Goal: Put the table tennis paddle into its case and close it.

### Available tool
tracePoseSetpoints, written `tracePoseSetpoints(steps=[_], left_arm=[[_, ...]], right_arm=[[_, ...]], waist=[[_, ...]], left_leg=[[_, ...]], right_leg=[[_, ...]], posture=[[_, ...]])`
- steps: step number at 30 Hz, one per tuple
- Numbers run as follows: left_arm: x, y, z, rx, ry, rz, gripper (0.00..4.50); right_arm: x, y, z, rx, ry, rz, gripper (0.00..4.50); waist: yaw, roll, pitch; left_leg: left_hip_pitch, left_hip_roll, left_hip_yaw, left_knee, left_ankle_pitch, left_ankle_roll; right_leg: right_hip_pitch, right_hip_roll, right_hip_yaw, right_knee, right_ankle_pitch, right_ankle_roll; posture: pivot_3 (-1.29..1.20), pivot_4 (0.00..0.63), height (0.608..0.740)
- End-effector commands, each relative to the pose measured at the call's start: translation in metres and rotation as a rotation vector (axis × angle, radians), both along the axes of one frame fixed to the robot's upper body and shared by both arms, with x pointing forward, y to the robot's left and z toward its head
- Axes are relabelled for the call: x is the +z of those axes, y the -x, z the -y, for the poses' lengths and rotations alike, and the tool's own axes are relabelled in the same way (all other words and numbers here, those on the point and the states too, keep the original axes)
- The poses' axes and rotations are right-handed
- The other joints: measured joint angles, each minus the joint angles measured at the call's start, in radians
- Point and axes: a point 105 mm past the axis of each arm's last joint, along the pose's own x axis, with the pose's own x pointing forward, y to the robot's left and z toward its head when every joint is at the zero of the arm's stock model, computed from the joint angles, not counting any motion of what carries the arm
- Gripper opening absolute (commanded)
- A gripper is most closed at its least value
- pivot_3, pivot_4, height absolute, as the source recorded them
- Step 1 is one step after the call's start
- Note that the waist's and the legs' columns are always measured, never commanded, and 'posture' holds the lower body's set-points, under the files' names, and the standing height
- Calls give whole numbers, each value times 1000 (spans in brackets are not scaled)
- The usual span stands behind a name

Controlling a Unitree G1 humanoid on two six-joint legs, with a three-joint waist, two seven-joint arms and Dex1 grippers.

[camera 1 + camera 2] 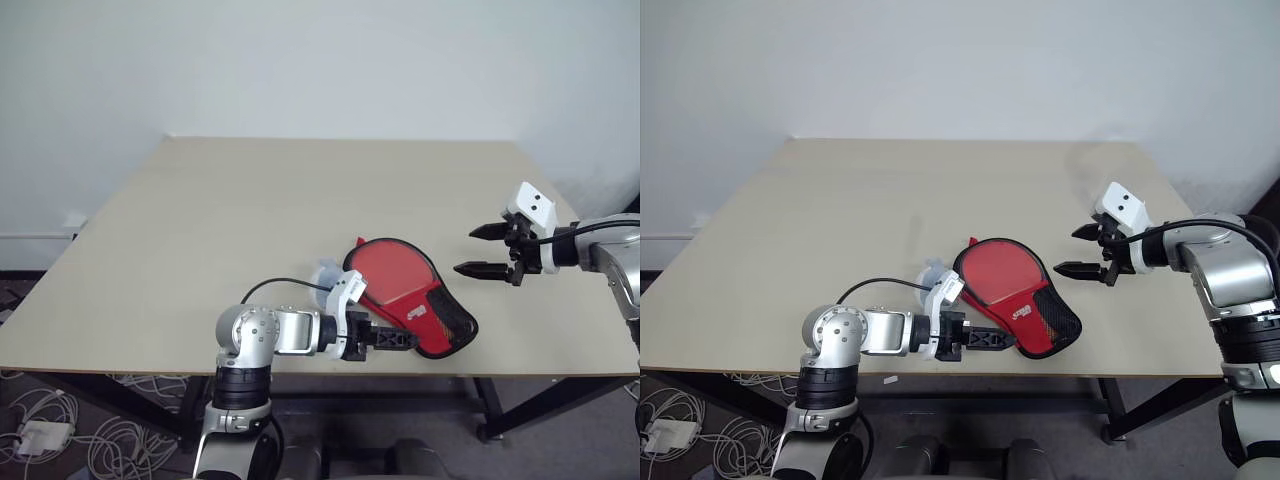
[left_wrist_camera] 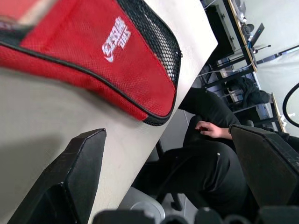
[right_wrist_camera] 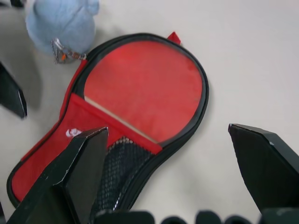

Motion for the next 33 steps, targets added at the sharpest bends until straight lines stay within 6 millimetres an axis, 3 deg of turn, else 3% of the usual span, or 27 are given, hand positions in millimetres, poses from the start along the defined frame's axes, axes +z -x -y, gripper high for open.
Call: tracePoseSetpoints(steps=[1, 13, 28, 33], left_arm=[[1, 1, 5, 4, 19, -17, 4500], [-20, -6, 10, 83, -28, -127, 4500], [-22, -33, 38, 244, 44, -237, 4500], [-19, -40, 45, 275, 69, -247, 4500]], right_arm=[[13, 1, 0, -4, -17, 52, 4464], [11, 6, -1, -18, -28, 52, 4464], [5, 8, -11, -7, -44, 45, 4464], [3, 7, -14, -4, -50, 44, 4464]], waist=[[0, 0, 0], [2, 0, 0], [6, 0, -6], [5, 0, -10]], left_leg=[[0, 0, 0, 0, 0, 0], [0, -1, -1, 0, 0, 0], [3, -2, -3, 2, -3, -4], [11, -1, -6, 1, -3, -5]], right_leg=[[0, 0, 0, 0, 0, 0], [2, -1, -1, -2, 0, 0], [6, -1, -3, -6, -2, 6], [17, -1, -5, -15, 1, 7]], posture=[[0, 0, 734], [0, 0, 734], [0, 0, 734], [0, 0, 734]])
